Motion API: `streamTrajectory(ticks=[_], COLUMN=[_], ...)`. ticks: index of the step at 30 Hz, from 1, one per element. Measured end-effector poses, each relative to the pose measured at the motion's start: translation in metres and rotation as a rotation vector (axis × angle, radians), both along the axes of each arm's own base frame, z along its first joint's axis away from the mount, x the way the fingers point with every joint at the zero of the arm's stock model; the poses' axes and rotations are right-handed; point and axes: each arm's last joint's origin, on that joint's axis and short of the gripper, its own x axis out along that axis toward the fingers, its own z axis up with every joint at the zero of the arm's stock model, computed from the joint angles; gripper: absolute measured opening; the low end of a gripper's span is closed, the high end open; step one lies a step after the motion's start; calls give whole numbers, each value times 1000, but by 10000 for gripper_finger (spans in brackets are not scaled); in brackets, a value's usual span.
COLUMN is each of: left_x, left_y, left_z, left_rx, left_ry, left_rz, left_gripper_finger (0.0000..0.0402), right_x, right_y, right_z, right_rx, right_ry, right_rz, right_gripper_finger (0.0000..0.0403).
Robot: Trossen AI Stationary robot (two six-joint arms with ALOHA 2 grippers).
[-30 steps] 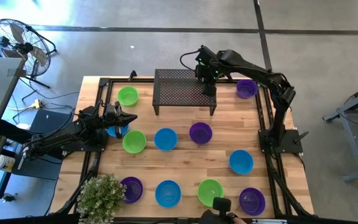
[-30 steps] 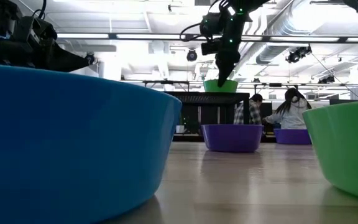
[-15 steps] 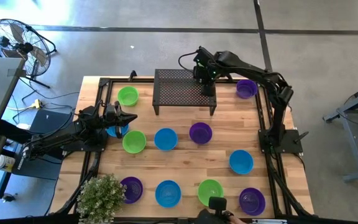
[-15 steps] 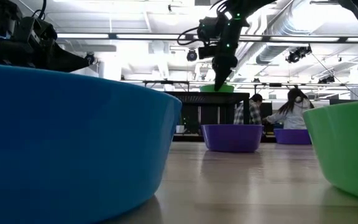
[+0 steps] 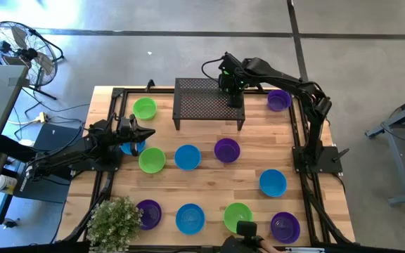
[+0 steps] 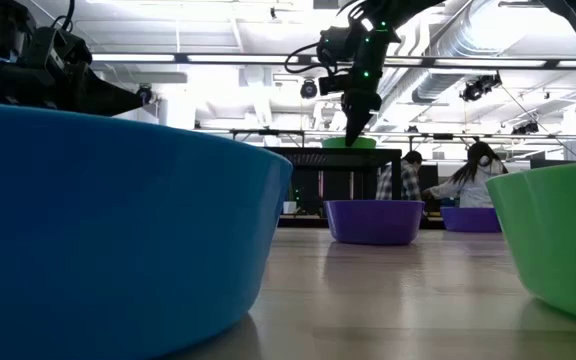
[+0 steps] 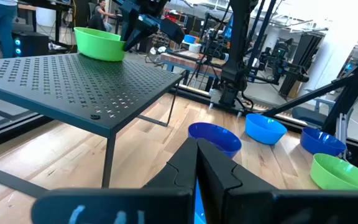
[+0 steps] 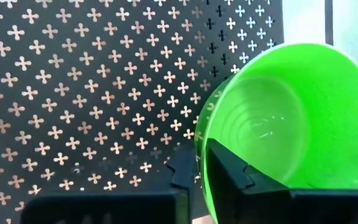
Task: Pick & Place Mini bowls
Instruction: Put the middle right green bowl on the shelf
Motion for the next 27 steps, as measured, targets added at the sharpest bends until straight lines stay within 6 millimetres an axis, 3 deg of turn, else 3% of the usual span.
streamTrajectory(ticks=[7,17,27], left_x=[0,0,0], left_y=[0,0,0], left_z=[0,0,0], left_rx=[0,0,0], left_ry=[0,0,0], left_rz=[0,-1,-1], left_gripper_finger=[3,3,3], right_x=[1,0,0], right_y=[1,0,1], right_z=[0,0,0], right_rx=[40,13,21], right_ry=[-23,-5,-12], right_rz=[15,-1,3], right_gripper_finger=[68,7,12])
